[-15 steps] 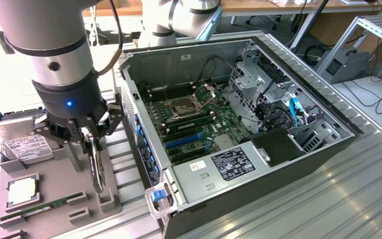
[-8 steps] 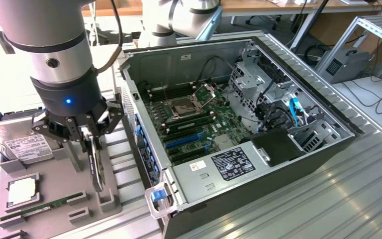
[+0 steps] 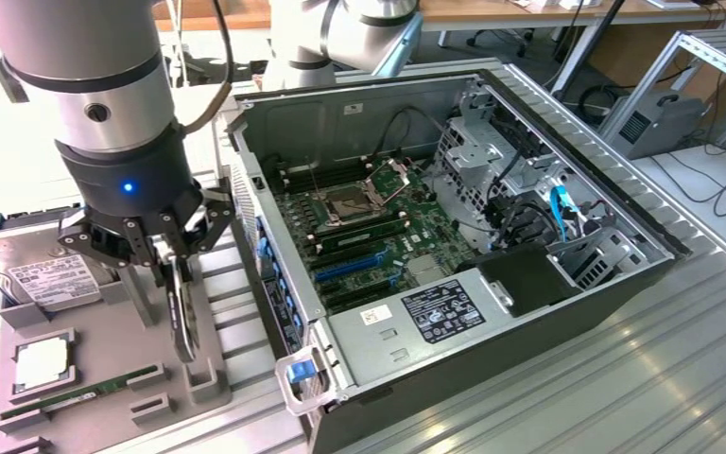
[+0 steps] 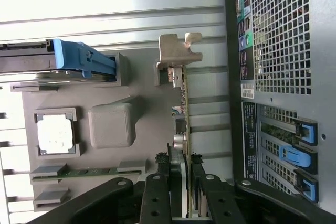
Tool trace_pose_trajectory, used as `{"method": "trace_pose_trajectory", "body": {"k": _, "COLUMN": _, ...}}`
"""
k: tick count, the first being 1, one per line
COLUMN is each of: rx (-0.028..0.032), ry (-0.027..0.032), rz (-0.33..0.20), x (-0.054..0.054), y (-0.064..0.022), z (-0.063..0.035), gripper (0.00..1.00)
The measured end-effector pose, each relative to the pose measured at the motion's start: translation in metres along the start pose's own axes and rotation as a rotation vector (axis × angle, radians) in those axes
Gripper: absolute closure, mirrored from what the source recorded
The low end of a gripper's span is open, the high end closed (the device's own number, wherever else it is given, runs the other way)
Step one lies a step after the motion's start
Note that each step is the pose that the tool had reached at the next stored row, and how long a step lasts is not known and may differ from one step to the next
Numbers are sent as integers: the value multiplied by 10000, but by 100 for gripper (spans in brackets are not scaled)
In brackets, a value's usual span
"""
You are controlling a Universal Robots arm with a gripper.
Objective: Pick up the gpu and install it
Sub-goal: 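Pick up the gpu and move the gpu toward the slot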
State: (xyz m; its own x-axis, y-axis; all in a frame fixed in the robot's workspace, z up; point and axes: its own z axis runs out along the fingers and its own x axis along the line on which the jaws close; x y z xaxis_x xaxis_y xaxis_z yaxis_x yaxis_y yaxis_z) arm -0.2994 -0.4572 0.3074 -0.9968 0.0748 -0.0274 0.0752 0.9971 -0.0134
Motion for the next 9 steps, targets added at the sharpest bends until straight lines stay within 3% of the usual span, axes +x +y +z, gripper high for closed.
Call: {"method": "trace_pose_trajectory", "body": {"k": 9, "rx": 1, "ry": 0, "rz": 0, "x": -2, "y": -1, "z": -58, "gripper": 73}}
